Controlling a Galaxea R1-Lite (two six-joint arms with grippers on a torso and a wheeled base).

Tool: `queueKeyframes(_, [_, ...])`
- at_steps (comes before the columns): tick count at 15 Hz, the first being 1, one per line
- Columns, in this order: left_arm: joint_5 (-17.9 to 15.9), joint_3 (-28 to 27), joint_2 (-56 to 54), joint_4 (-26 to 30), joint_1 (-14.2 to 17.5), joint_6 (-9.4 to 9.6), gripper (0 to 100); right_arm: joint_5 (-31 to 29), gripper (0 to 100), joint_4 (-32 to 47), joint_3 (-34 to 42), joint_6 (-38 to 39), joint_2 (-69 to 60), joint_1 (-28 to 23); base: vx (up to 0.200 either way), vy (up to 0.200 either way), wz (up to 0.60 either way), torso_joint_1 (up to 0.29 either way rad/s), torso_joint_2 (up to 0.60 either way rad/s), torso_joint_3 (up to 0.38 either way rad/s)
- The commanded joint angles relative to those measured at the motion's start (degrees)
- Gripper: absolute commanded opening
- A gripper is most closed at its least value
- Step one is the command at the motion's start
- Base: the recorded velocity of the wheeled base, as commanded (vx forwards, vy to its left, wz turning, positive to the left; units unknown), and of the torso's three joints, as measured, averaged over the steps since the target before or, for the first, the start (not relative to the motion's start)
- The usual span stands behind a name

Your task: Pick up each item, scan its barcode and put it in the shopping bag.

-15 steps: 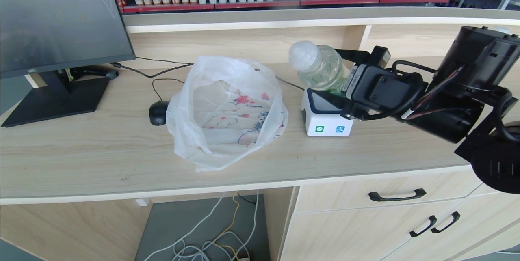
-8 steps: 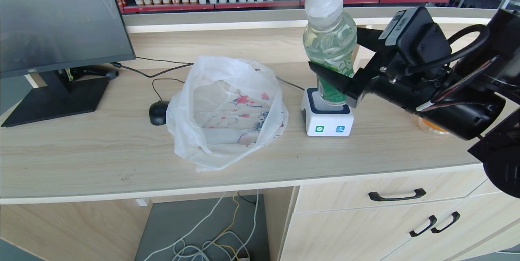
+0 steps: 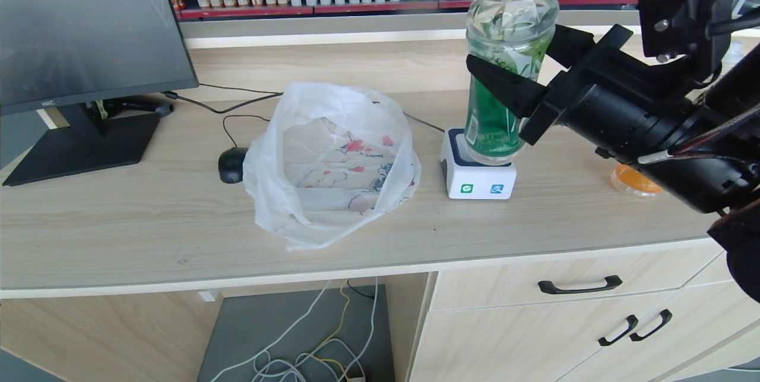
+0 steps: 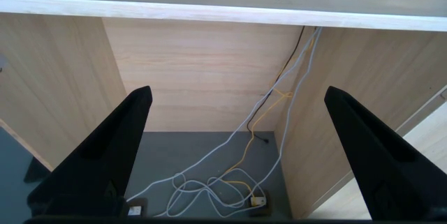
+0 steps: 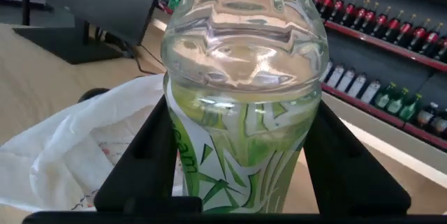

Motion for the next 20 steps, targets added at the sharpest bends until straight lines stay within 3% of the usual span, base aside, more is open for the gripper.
queueKeyframes(1, [0.0,0.0,0.0,0.0,0.1,-0.02,100,-5.5,0,-3.7,2.9,6.9,-1.7,-0.5,0.000,0.000,0.00,0.000,0.00,0.000])
queueKeyframes(3, [0.0,0.0,0.0,0.0,0.1,0.07,100,-15.8,0,-8.7,5.8,14.9,-1.7,-0.5,0.000,0.000,0.00,0.000,0.00,0.000])
queueKeyframes(5, [0.0,0.0,0.0,0.0,0.0,0.16,100,-20.9,0,-9.6,7.7,19.1,-1.7,-0.8,0.000,0.000,0.00,0.000,0.00,0.000])
queueKeyframes(14, [0.0,0.0,0.0,0.0,0.1,-0.02,100,-21.3,0,-24.9,13.5,19.6,2.5,-0.7,0.000,0.000,0.00,0.000,0.00,0.000])
queueKeyframes(20, [0.0,0.0,0.0,0.1,0.1,-0.11,100,-21.3,0,-24.9,9.3,19.6,6.1,-0.7,0.000,0.200,0.00,0.000,0.00,0.004])
